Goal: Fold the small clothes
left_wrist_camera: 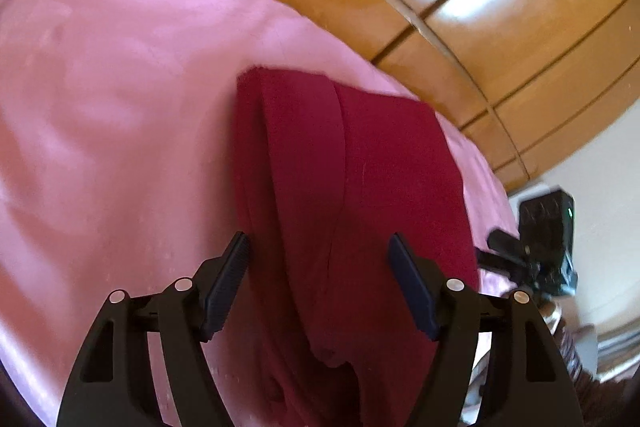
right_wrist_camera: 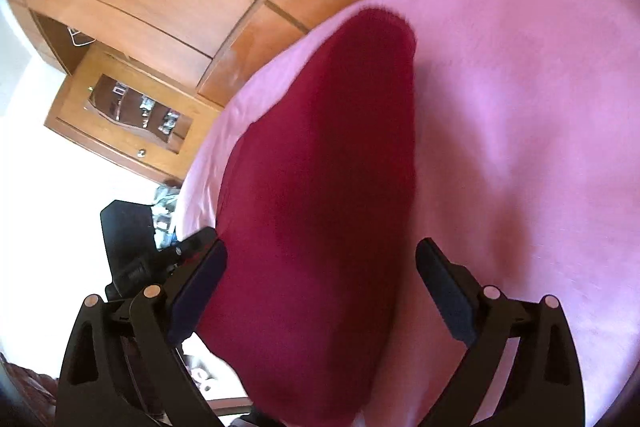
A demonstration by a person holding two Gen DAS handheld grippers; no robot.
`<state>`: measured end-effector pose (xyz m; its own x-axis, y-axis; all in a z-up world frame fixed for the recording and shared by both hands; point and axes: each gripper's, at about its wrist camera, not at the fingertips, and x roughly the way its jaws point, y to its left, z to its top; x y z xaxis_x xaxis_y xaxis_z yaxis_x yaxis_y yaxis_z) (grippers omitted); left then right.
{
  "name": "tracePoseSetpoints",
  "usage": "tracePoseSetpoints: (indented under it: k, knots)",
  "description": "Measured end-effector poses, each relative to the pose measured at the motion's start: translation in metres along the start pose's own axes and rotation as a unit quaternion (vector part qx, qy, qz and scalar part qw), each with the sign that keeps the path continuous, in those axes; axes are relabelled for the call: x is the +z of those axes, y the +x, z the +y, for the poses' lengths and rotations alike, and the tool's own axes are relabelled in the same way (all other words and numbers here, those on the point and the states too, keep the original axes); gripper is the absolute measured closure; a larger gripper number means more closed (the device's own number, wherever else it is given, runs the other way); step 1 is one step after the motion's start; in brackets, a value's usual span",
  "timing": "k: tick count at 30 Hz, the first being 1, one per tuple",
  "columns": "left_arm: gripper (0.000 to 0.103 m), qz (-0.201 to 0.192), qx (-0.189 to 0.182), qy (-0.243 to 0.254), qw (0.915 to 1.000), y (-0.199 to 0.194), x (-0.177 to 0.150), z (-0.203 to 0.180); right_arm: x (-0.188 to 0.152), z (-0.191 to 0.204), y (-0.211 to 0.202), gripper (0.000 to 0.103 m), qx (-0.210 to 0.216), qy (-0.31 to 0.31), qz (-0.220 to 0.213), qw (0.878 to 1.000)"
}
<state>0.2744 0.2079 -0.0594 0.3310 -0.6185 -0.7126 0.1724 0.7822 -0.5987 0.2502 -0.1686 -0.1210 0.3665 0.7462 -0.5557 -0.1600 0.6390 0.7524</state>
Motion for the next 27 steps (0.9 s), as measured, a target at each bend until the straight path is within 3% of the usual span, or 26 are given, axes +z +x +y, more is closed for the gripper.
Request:
tracePoseSetpoints:
  k: [2,3,6,8,11,15,20,27]
  knots:
    - [0.032,0.02,-0.009,0.006,0.9997,0.012,-0.002,0.006,0.001,-0.002,0.017,0.016,-0.002,-0.009,0.019,1.0]
    - [0.036,0.023,-0.017,0.007,0.9996,0.016,-0.004,0.01,-0.001,-0.001,0.023,0.016,-0.002,-0.017,0.018,1.0]
    - [0.051,0.016,-0.06,-0.001,0.998,0.019,-0.009,0.019,-0.005,0.004,0.028,0.03,-0.012,-0.031,0.012,0.999]
    - [0.059,0.011,-0.078,0.002,0.9969,0.017,-0.011,0.02,-0.004,0.008,0.024,0.045,-0.017,-0.038,0.009,0.999]
    - [0.066,0.002,-0.097,0.022,0.995,0.011,-0.011,0.01,-0.004,0.02,0.015,0.055,-0.026,-0.063,-0.002,0.998]
    - [0.066,-0.005,-0.116,0.041,0.9924,0.006,-0.007,-0.009,0.0,0.033,-0.001,0.061,-0.032,-0.084,-0.019,0.996]
    - [0.067,-0.015,-0.161,0.065,0.9846,0.016,0.016,-0.054,0.01,0.032,-0.06,0.061,-0.055,-0.104,-0.068,0.991]
    - [0.067,0.016,-0.177,0.133,0.975,0.09,0.069,-0.155,0.04,-0.019,-0.135,0.06,-0.129,-0.085,-0.125,0.98]
